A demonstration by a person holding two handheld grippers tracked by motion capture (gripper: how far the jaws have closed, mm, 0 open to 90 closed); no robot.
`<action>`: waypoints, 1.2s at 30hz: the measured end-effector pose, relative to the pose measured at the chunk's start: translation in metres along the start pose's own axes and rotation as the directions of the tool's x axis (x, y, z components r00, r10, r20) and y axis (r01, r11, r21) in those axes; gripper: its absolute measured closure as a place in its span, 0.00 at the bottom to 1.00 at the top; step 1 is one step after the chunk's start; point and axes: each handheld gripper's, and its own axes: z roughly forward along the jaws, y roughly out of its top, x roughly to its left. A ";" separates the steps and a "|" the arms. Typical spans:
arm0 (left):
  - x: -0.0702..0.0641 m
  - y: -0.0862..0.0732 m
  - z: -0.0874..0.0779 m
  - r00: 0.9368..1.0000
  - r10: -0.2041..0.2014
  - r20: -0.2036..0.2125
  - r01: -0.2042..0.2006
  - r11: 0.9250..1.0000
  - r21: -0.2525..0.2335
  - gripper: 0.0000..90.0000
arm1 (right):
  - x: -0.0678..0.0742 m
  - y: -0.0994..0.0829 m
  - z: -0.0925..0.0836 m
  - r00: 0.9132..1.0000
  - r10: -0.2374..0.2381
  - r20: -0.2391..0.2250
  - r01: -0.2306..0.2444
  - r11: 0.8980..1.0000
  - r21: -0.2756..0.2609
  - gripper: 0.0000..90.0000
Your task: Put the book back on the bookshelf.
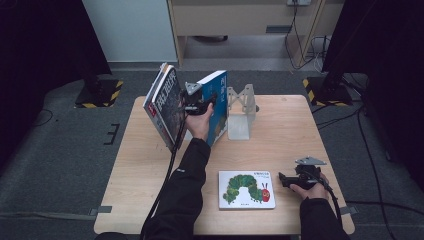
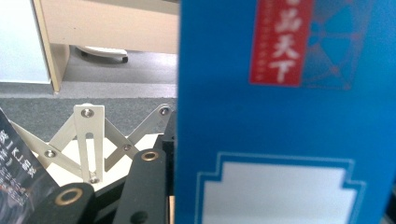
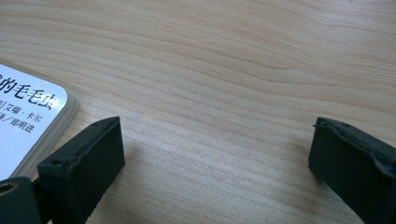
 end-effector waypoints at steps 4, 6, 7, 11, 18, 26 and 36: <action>0.002 -0.002 -0.003 1.000 -0.006 0.010 0.006 1.000 -0.010 0.67 | 0.000 0.000 0.000 1.000 0.000 0.000 0.000 1.000 0.000 0.04; 0.001 -0.005 -0.005 1.000 -0.003 0.009 0.004 1.000 -0.020 0.67 | 0.000 0.000 0.000 1.000 0.000 0.000 0.000 1.000 0.000 0.04; 0.001 -0.007 -0.006 1.000 -0.002 0.010 0.002 1.000 -0.025 0.67 | 0.000 0.000 0.000 1.000 0.002 0.001 -0.002 1.000 -0.001 0.04; -0.003 -0.011 -0.011 1.000 0.022 0.018 -0.021 0.999 -0.029 0.65 | 0.000 0.000 0.000 1.000 0.002 0.002 -0.002 1.000 -0.002 0.04; -0.009 -0.020 -0.024 0.998 0.067 0.017 -0.067 0.997 -0.025 0.65 | 0.000 0.000 0.000 1.000 0.002 0.005 -0.002 1.000 -0.004 0.04; -0.010 -0.032 -0.041 0.997 0.080 0.010 -0.080 0.997 -0.023 0.65 | 0.001 0.000 0.000 1.000 0.004 0.005 -0.004 1.000 -0.004 0.04; -0.010 -0.048 -0.057 0.994 0.109 -0.003 -0.109 0.993 -0.047 0.64 | 0.001 0.000 0.000 1.000 0.007 0.008 -0.007 1.000 -0.003 0.04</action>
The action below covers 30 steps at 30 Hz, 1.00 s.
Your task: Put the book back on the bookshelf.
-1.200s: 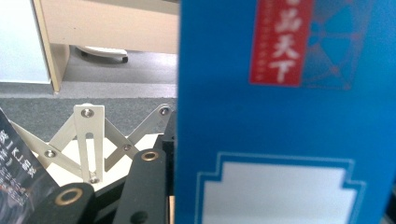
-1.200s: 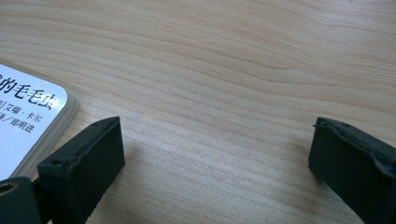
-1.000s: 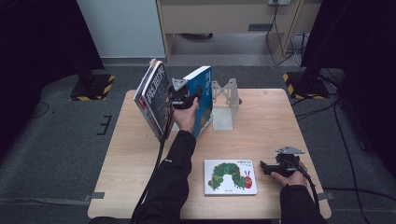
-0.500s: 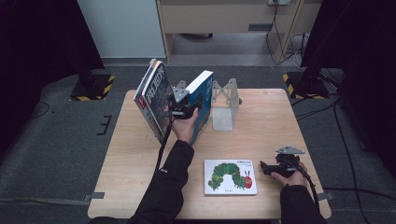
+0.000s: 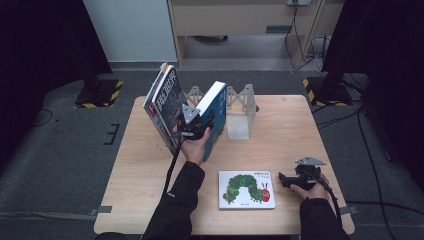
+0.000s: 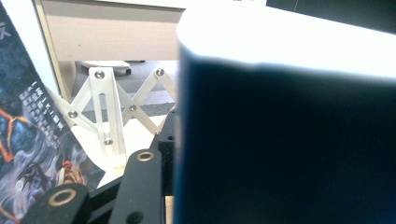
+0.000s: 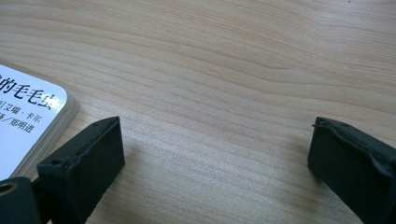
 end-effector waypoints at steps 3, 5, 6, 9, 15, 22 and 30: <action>0.002 -0.003 -0.001 1.000 -0.008 -0.023 0.008 1.000 -0.013 0.64 | 0.000 0.000 0.000 1.000 0.000 0.000 0.000 1.000 0.000 0.04; 0.003 -0.003 -0.001 0.999 -0.017 -0.028 0.017 1.000 -0.013 0.64 | 0.000 0.000 0.000 1.000 0.004 0.003 -0.004 1.000 0.000 0.04; 0.004 -0.003 -0.001 0.999 -0.021 -0.034 0.021 1.000 -0.014 0.64 | 0.000 0.000 0.000 1.000 0.003 0.003 -0.003 1.000 0.000 0.04; 0.006 -0.003 0.000 0.999 -0.027 -0.038 0.026 0.999 -0.020 0.64 | 0.000 0.000 0.000 1.000 0.002 0.003 -0.002 1.000 0.000 0.04; 0.007 -0.002 0.006 0.998 -0.041 -0.047 0.039 0.999 -0.035 0.65 | 0.001 0.000 0.000 1.000 0.006 0.002 -0.006 1.000 0.000 0.04; 0.008 -0.001 0.011 0.999 -0.026 -0.030 0.025 0.999 -0.031 0.64 | 0.001 0.000 0.000 1.000 0.006 0.001 -0.006 1.000 0.001 0.04; 0.010 -0.004 0.002 1.000 -0.007 0.003 0.007 1.000 -0.028 0.63 | 0.001 0.000 0.000 1.000 0.007 0.001 -0.007 1.000 0.001 0.04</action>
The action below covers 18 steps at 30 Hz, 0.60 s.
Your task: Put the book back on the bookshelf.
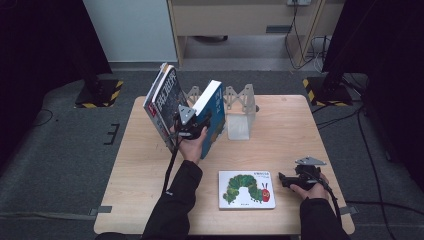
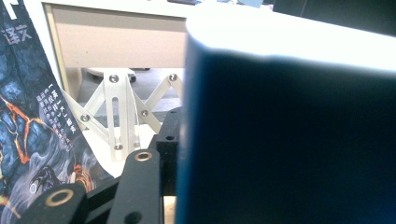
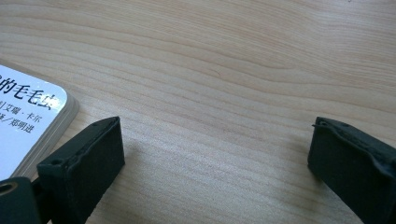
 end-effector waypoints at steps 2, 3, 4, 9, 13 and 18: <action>-0.001 0.000 -0.002 1.000 0.006 0.014 -0.006 1.000 0.003 0.63 | 0.000 0.000 0.000 1.000 -0.006 0.000 0.006 1.000 -0.001 0.04; -0.003 -0.001 -0.004 1.000 0.008 0.025 -0.008 1.000 0.004 0.63 | 0.000 0.000 0.000 1.000 -0.006 0.000 0.006 1.000 -0.001 0.04; -0.005 -0.001 -0.005 0.999 0.016 0.029 -0.016 1.000 0.008 0.63 | 0.000 0.000 0.000 1.000 -0.005 0.001 0.005 1.000 -0.001 0.04; -0.009 0.000 -0.013 0.999 0.023 0.025 -0.023 0.999 0.032 0.63 | 0.000 0.000 0.000 1.000 -0.007 0.001 0.007 1.000 0.000 0.04; -0.008 0.002 -0.013 1.000 0.025 -0.012 -0.025 0.999 0.038 0.65 | 0.000 0.000 0.000 1.000 -0.005 0.001 0.005 1.000 -0.001 0.04; -0.009 0.002 -0.012 0.999 0.012 -0.040 -0.010 0.999 0.033 0.66 | 0.000 0.000 0.000 1.000 -0.005 0.001 0.005 1.000 0.000 0.04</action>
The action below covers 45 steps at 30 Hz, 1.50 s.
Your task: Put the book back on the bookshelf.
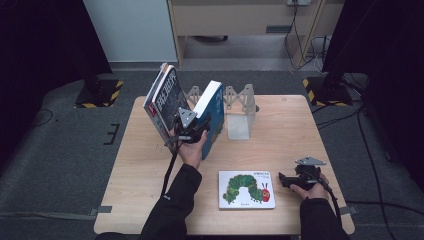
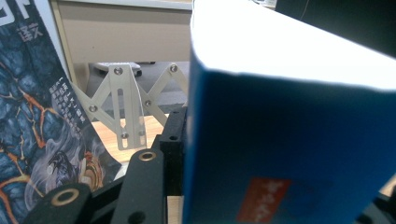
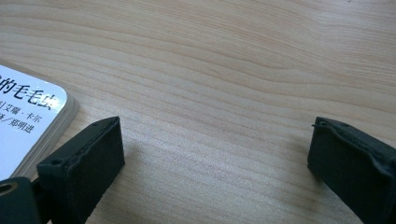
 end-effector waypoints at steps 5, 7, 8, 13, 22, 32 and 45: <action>-0.002 0.001 0.005 1.000 -0.004 -0.013 0.004 1.000 -0.007 0.66 | 0.000 0.000 0.000 1.000 0.000 0.001 0.000 1.000 0.000 0.04; -0.004 0.003 0.010 1.000 -0.007 -0.024 0.006 1.000 -0.011 0.66 | 0.000 0.000 0.000 1.000 0.000 0.001 0.000 1.000 0.000 0.04; -0.004 0.004 0.013 1.000 -0.005 -0.029 0.005 1.000 -0.009 0.66 | 0.000 0.000 0.000 1.000 0.000 0.001 0.000 1.000 0.000 0.04; -0.002 0.007 0.025 0.999 -0.003 -0.041 0.002 1.000 -0.003 0.66 | 0.000 0.000 0.000 1.000 0.004 -0.001 -0.004 1.000 0.001 0.04; 0.002 -0.003 0.006 1.000 0.006 0.012 -0.006 1.000 -0.015 0.64 | 0.000 0.000 0.000 1.000 0.000 -0.001 0.000 1.000 0.001 0.04; 0.000 -0.004 -0.001 1.000 -0.006 0.005 0.006 1.000 -0.023 0.66 | 0.000 0.000 0.000 1.000 0.000 0.000 0.000 1.000 0.000 0.04; -0.008 0.000 0.021 1.000 0.010 0.020 -0.009 1.000 -0.020 0.65 | 0.000 0.000 0.000 1.000 -0.001 -0.002 0.001 1.000 0.001 0.04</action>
